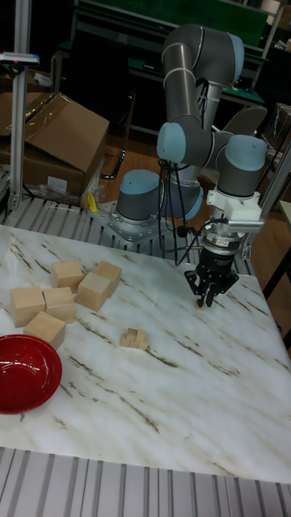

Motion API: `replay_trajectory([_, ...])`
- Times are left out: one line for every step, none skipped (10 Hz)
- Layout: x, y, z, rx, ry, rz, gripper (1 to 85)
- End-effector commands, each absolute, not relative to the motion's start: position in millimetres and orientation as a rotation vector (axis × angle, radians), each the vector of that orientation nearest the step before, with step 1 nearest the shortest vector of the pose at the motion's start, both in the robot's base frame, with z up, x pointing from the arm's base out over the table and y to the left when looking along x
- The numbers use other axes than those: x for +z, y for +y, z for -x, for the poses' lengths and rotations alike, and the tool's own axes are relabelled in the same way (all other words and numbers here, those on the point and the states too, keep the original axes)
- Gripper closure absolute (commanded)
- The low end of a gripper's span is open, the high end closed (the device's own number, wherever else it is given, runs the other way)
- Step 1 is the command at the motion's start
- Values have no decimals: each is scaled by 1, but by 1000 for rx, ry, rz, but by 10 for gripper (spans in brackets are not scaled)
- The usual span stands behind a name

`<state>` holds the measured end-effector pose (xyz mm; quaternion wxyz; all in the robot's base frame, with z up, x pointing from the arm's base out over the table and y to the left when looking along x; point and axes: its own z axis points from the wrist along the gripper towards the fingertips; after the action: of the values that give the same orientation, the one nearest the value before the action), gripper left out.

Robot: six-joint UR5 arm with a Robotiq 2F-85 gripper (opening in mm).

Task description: Stack the blocks into a pyramid shape

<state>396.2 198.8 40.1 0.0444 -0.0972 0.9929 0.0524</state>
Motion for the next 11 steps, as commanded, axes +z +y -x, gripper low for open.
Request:
replay_trajectory([42, 198, -386, 146, 3030, 318, 437])
replay_trajectory([40, 199, -384, 158, 3027, 305, 430])
replay_trajectory([34, 200, -380, 160, 3034, 263, 470])
replay_trajectory([28, 199, -380, 139, 3022, 255, 523])
replay_trajectory([22, 201, -376, 148, 3006, 245, 533])
replay_trajectory([21, 202, -372, 152, 3001, 258, 520])
replay_trajectory([23, 199, -369, 143, 2998, 291, 483])
replay_trajectory([26, 203, -366, 163, 3002, 269, 483])
replay_trajectory([27, 205, -363, 163, 3002, 267, 483])
replay_trajectory([25, 207, -364, 162, 2988, 269, 483])
replay_trajectory([23, 210, -364, 170, 2980, 263, 480])
